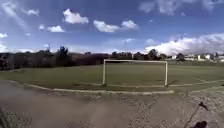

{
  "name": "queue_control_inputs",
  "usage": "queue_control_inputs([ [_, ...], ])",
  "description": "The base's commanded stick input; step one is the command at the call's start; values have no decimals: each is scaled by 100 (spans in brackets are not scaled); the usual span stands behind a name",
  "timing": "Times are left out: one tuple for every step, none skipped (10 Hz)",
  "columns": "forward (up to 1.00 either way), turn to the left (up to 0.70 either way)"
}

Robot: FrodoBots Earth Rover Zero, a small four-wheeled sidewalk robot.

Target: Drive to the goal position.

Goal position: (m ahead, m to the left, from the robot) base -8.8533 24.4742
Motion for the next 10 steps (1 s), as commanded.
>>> queue_control_inputs([
  [35,1],
  [0,0],
  [0,0],
  [0,0],
  [0,0],
  [0,0],
  [0,0],
  [0,0],
  [0,0],
  [0,0],
])
